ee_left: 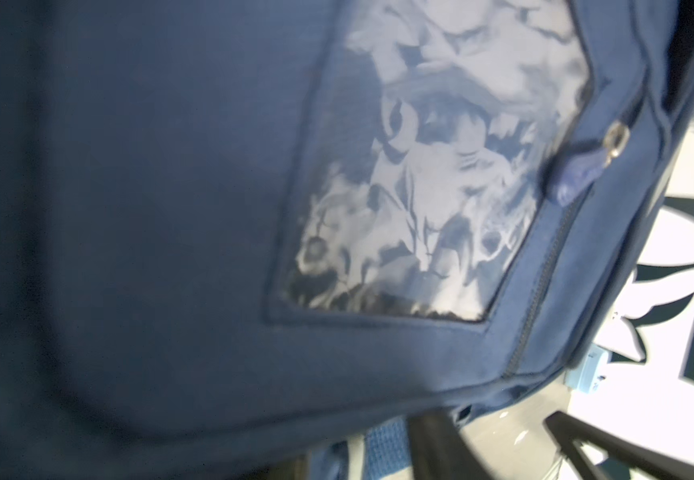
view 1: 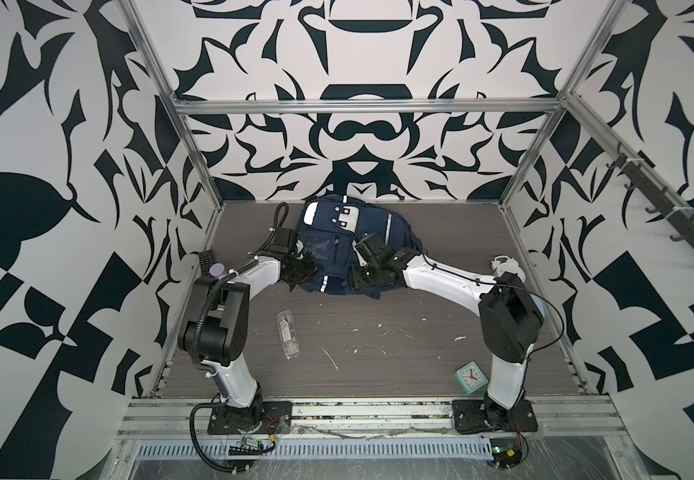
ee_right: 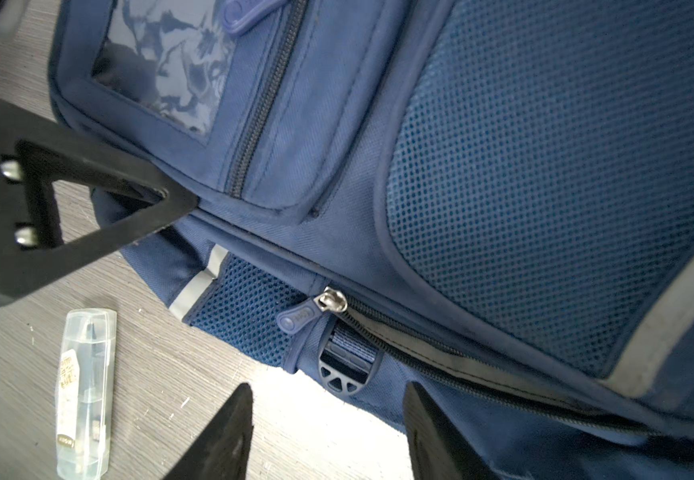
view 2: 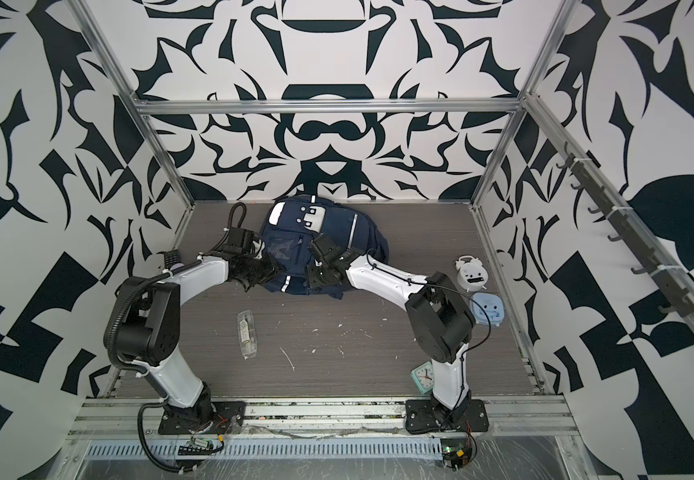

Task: Pack the student bag
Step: 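Pinch the zipper pull with the right gripper while the left holds the backpack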

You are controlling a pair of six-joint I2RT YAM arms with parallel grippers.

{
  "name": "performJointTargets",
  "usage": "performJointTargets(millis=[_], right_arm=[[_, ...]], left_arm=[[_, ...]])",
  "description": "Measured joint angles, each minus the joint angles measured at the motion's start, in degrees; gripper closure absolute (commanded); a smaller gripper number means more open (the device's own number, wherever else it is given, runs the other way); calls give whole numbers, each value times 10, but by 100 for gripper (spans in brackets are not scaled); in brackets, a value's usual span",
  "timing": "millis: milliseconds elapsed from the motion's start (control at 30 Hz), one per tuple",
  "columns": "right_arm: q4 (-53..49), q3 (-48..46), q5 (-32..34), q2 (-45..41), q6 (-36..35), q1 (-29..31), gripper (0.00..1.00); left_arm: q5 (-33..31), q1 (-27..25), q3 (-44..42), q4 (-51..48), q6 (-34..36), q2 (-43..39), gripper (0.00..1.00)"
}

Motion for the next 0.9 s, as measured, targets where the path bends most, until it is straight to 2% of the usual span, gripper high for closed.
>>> performJointTargets(millis=[233, 533, 900], right_arm=[[0, 2, -3, 3, 7, 5, 38], [-2, 20, -10, 46, 20, 14, 37], [-16, 63, -10, 74, 28, 14, 40]], left_arm=[[14, 2, 2, 14, -17, 0, 100], [27, 3, 2, 14, -25, -6, 100], [43, 2, -5, 16, -31, -60, 100]])
